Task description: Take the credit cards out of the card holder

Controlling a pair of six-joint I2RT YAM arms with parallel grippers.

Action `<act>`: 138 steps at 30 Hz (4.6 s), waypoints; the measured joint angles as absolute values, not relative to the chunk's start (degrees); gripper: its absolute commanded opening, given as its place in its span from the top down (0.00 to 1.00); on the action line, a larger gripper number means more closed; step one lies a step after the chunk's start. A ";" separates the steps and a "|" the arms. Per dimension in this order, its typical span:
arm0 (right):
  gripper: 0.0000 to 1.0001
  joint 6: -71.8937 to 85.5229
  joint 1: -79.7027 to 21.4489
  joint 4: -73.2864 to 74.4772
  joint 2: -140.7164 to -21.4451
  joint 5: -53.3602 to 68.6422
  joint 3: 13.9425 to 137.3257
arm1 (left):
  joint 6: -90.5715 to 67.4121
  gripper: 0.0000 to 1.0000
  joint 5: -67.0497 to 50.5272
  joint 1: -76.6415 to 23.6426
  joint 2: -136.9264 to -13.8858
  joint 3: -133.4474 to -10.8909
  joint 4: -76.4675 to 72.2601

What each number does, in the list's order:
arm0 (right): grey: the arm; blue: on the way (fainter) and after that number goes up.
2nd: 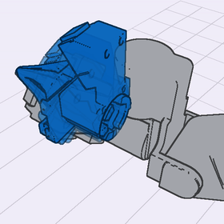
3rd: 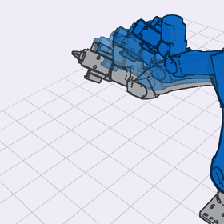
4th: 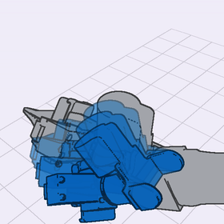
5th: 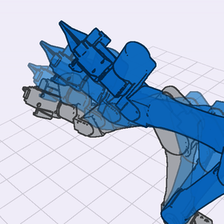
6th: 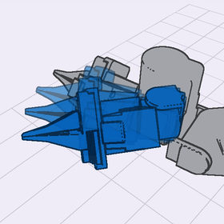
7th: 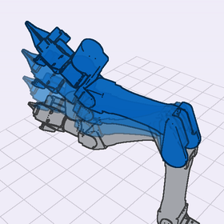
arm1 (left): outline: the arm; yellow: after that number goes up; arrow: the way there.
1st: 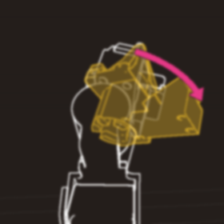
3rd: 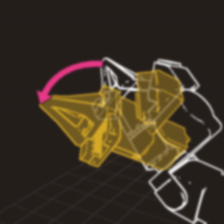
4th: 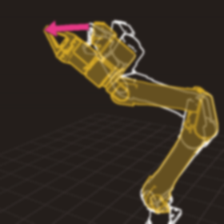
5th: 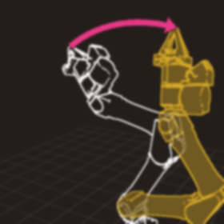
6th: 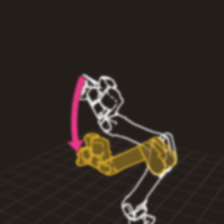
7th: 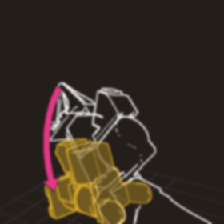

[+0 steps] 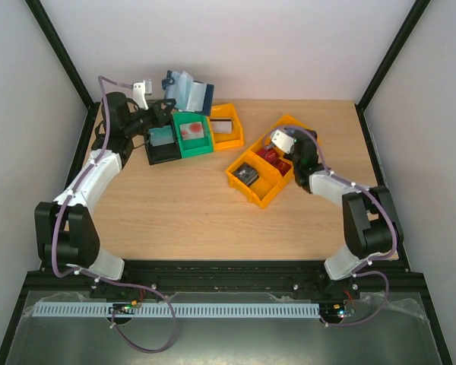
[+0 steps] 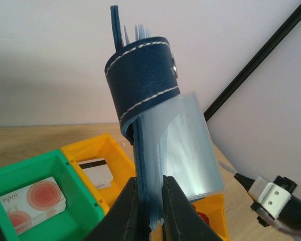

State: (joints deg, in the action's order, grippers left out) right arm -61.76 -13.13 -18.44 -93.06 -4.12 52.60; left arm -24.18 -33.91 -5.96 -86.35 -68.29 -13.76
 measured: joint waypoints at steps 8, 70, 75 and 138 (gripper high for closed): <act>0.98 -80.82 -21.08 -44.49 -92.01 -22.68 48.69 | -23.79 0.98 -33.39 -6.11 -85.89 -66.63 -14.11; 0.99 -67.92 -5.69 -1.96 -115.28 13.41 79.64 | -23.88 0.98 -30.09 -6.15 -84.05 -63.57 -14.15; 0.86 -69.12 -5.74 -2.22 -116.77 13.34 80.31 | -23.53 0.98 -29.89 -6.15 -84.05 -63.57 -14.11; 0.55 13.10 3.20 24.32 -126.52 26.72 108.95 | -22.90 0.98 -29.45 -6.11 -84.05 -63.57 -13.74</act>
